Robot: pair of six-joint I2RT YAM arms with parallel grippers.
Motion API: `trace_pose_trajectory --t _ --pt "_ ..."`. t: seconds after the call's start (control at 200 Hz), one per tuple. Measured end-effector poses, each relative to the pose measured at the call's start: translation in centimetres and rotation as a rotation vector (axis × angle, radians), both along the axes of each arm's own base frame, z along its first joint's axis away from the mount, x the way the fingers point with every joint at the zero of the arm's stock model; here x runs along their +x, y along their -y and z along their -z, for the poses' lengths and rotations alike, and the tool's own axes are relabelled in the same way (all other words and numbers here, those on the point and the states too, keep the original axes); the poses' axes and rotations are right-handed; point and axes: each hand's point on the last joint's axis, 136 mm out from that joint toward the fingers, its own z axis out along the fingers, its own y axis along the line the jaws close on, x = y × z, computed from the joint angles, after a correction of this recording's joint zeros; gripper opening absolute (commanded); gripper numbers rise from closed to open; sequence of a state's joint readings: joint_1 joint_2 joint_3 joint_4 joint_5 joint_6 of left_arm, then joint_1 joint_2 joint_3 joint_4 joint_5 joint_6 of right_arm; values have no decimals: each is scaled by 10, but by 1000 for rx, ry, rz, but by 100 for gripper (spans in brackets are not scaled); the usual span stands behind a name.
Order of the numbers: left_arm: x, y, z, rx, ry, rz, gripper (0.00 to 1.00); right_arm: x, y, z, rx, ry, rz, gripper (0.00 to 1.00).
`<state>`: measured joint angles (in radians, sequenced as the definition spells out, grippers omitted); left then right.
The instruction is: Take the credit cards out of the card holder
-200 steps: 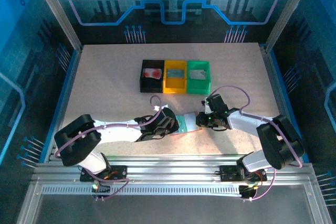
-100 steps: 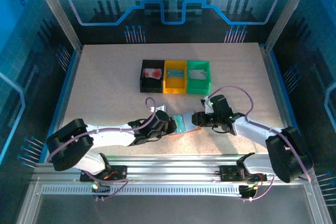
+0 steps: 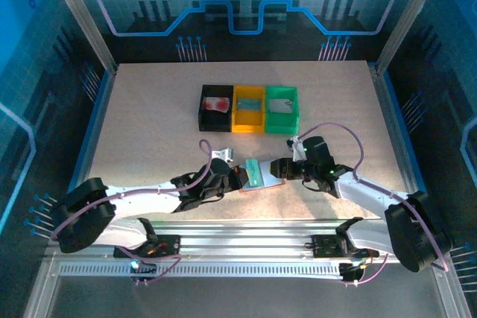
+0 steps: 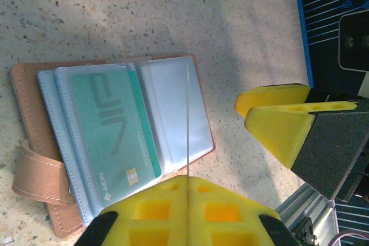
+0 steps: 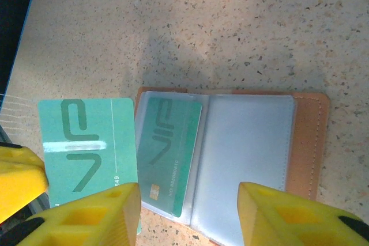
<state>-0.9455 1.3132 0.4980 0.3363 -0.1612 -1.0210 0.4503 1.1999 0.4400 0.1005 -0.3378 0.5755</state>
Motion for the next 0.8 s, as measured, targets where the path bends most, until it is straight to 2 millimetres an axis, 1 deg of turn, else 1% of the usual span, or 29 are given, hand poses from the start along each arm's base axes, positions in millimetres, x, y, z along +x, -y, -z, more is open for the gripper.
trace_pose_trajectory --t 0.175,0.465,0.72,0.8 --pt "1 1 -2 -14 11 1 0 -4 -6 -3 49 11 -30 51" --pt "2 4 -12 -54 38 2 0 -12 -32 -8 199 -6 -132 51" --pt "1 9 -17 -77 54 13 0 -20 -49 -21 259 30 -216 53" --pt "0 10 -20 -85 59 15 0 -22 -51 -20 257 25 -222 52"
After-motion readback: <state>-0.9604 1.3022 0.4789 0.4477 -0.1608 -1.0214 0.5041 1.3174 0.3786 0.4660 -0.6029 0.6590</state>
